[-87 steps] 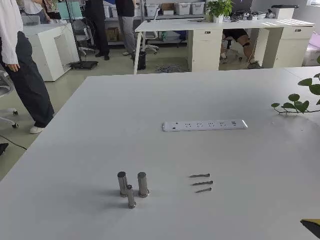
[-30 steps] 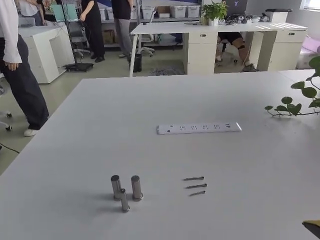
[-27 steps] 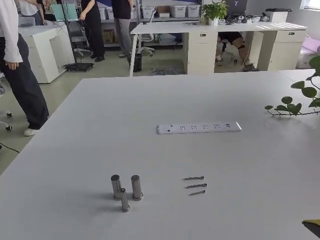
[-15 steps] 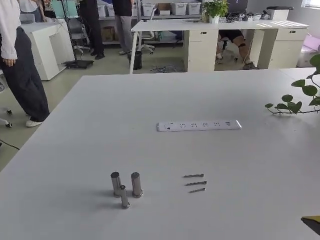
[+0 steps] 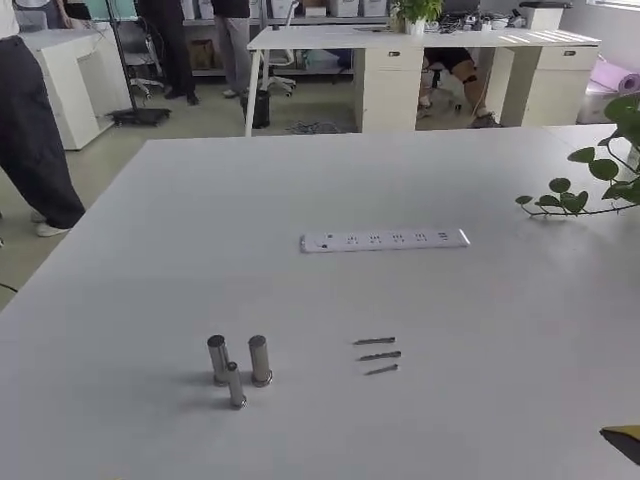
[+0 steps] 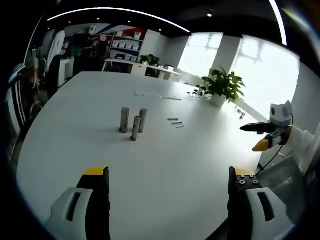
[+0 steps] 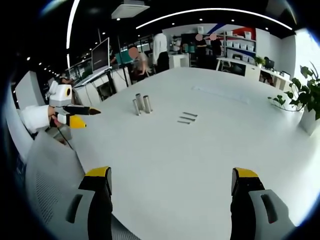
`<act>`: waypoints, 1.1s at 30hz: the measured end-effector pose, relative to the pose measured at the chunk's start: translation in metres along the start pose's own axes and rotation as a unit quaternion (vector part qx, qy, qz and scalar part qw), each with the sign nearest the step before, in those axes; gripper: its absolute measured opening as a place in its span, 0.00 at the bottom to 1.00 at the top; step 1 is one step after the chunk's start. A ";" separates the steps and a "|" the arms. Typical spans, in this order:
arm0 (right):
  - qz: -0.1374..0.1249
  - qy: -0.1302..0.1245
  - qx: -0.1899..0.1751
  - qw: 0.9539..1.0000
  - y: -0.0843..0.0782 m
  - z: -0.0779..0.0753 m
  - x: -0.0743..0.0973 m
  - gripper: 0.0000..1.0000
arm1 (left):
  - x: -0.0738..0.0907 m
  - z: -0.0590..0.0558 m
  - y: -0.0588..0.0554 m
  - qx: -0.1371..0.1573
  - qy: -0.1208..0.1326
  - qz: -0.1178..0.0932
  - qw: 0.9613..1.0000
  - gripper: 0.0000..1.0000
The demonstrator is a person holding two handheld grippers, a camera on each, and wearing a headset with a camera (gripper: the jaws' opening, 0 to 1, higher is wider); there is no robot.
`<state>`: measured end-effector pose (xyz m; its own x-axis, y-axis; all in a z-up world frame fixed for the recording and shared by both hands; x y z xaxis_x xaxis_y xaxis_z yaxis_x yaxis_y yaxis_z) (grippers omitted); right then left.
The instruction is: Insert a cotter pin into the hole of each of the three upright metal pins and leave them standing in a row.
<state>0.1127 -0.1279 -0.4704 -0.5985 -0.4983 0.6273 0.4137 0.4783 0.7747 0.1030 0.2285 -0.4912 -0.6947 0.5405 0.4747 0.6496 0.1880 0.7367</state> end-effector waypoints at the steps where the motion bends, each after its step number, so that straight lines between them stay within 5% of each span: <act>1: 0.000 -0.001 -0.001 1.000 0.000 0.000 0.000 0.98 | -0.001 0.000 0.001 -0.001 -0.001 0.000 1.000 0.99; 18: 0.005 -0.004 -0.005 1.000 -0.001 -0.001 0.000 0.98 | -0.031 0.007 0.022 -0.043 -0.015 0.010 0.999 0.99; 33: 0.016 0.002 -0.012 1.000 -0.003 -0.001 -0.003 0.93 | -0.054 0.010 0.037 -0.051 -0.020 0.005 0.998 0.99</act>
<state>0.1139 -0.1284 -0.4744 -0.5825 -0.4857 0.6518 0.4488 0.4764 0.7561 0.1669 0.2142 -0.4943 -0.6734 0.5749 0.4648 0.6206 0.0980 0.7780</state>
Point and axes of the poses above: the centre of the closed fingertips' face, and the gripper's own axes: x roughly backward along the fingers, z roughly to its left, y roughly out of its top, the point moved 9 cm from there along x, roughly backward along the fingers, and after that the axes turned 12 degrees about x, right-handed, at the moved point
